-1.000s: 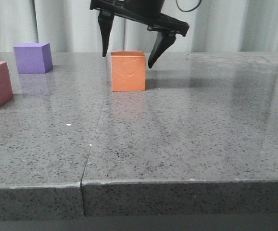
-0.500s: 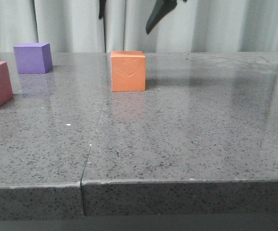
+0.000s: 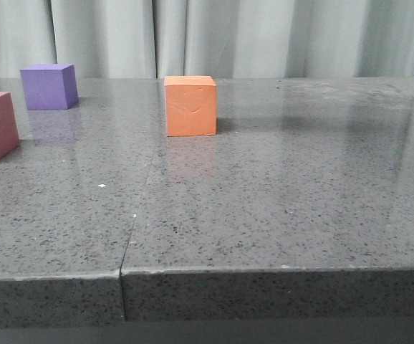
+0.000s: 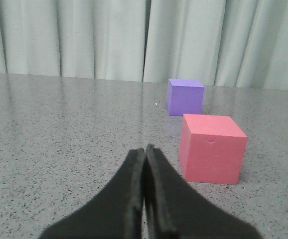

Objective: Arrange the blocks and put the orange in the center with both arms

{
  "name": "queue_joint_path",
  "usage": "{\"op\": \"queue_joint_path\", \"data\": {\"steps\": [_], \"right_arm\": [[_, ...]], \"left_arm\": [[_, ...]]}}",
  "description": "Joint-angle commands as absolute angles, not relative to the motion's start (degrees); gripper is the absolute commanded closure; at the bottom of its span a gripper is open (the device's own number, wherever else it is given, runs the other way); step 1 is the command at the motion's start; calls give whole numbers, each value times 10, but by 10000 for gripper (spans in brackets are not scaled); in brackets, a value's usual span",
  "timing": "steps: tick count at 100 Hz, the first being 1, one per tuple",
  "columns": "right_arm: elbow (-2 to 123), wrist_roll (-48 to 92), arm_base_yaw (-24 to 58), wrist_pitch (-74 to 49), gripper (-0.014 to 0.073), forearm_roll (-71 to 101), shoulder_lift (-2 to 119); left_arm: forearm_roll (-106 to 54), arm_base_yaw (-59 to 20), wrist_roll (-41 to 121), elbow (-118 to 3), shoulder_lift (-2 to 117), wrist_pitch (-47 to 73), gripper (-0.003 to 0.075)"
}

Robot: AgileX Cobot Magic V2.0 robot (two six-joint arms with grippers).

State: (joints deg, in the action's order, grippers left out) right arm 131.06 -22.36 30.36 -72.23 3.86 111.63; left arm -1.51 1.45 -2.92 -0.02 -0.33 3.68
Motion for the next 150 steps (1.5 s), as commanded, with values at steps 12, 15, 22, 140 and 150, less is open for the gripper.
{"op": "queue_joint_path", "data": {"steps": [12, 15, 22, 140, 150], "right_arm": [[1249, -217, 280, -765, 537, 8, 1033], [1235, -217, 275, -765, 537, 8, 1025], [1197, -217, 264, -764, 537, 8, 1006], [667, -218, 226, -545, 537, -34, 595], [616, -218, 226, -504, 537, -51, 549]], "left_arm": [[-17, 14, -29, 23, -21, -9, 741], [-17, 14, -29, 23, -21, -9, 741], [-17, 14, -29, 23, -21, -9, 741], [-17, 14, -29, 23, -21, -9, 741], [-17, 14, -29, 23, -21, -9, 741]]}}
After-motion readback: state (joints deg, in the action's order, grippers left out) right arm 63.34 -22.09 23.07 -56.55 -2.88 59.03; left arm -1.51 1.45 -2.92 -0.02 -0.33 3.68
